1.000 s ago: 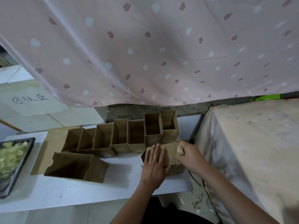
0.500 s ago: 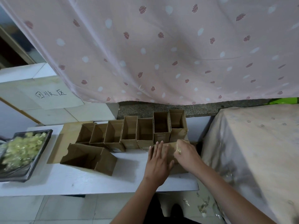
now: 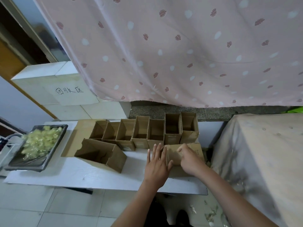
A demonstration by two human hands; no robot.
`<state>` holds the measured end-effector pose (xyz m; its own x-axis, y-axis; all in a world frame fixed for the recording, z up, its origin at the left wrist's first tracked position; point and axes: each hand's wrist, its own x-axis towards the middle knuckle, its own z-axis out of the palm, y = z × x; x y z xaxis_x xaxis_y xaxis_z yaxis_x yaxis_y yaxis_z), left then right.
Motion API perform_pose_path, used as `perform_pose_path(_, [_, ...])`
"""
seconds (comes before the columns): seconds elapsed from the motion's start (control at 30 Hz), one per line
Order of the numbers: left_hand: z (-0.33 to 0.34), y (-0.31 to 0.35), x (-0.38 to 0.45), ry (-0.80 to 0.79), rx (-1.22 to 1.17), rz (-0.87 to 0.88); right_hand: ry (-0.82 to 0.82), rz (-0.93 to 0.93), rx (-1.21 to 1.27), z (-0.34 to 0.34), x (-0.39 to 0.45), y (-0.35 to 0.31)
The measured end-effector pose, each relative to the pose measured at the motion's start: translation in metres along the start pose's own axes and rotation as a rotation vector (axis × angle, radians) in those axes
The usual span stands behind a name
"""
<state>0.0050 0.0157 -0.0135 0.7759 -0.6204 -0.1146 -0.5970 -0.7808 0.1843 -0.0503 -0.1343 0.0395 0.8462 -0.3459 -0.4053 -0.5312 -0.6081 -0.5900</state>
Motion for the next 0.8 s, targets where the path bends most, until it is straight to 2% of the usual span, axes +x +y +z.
perform_pose_path(0.4, [0.000,-0.088,-0.026,-0.009,-0.036,-0.335,-0.019,-0.009,0.106,0.033,0.018,-0.068])
perform_pose_path(0.5, [-0.006,-0.118,-0.041,0.015,-0.033,-0.375,0.071,-0.040,0.252,0.050,0.013,-0.098])
perform_pose_path(0.67, [-0.023,-0.182,-0.081,0.054,-0.076,-0.434,0.339,-0.080,0.302,0.084,0.003,-0.159])
perform_pose_path(0.8, [-0.036,-0.236,-0.116,0.051,-0.110,-0.517,0.330,-0.137,0.320,0.123,-0.009,-0.220])
